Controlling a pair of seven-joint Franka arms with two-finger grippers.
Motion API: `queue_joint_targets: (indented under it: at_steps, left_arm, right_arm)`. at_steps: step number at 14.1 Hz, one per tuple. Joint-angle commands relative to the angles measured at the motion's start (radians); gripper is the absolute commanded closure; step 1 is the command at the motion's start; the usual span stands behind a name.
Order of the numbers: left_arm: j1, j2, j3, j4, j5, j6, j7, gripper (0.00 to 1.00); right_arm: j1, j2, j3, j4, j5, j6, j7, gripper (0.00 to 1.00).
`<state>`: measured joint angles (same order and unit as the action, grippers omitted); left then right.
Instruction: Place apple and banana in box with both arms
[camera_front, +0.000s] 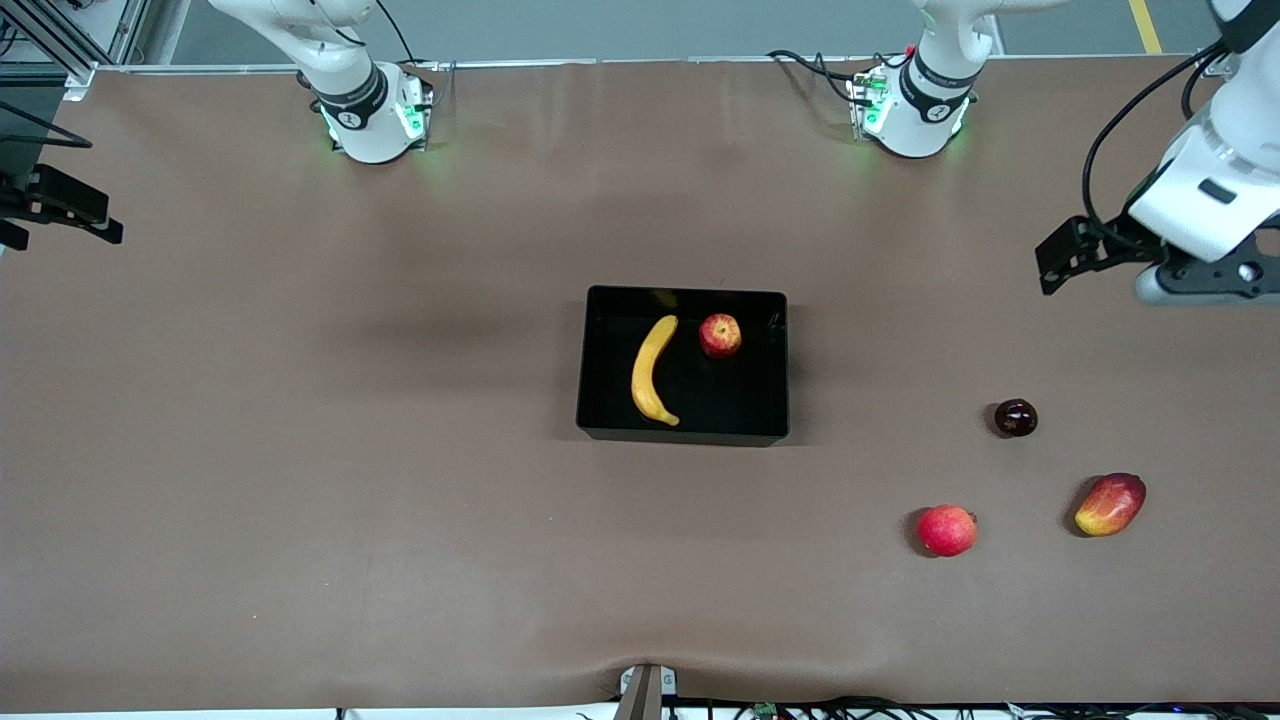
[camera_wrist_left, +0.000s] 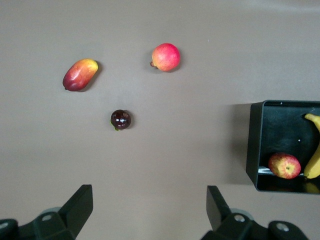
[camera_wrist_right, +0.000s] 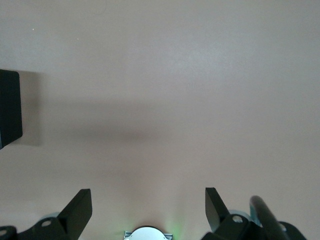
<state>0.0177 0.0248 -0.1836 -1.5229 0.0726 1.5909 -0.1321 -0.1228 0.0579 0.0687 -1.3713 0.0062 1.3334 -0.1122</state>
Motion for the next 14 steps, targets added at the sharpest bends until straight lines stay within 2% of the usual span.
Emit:
queue_joint_targets:
  at_steps: [1, 5, 14]
  left_arm:
    - [-0.012, -0.072, 0.016, -0.069, -0.024, -0.009, 0.023, 0.0]
    - [-0.01, -0.077, 0.016, -0.06, -0.025, -0.065, 0.026, 0.0]
    - [-0.002, -0.065, 0.013, -0.04, -0.053, -0.068, 0.026, 0.0]
  right_arm:
    - [0.0, -0.02, 0.002, -0.015, -0.008, 0.003, 0.0, 0.0]
    - [-0.001, -0.02, 0.002, -0.015, -0.008, 0.003, 0.0, 0.0]
    - [0.0, -0.02, 0.002, -0.015, -0.006, 0.003, 0.0, 0.0]
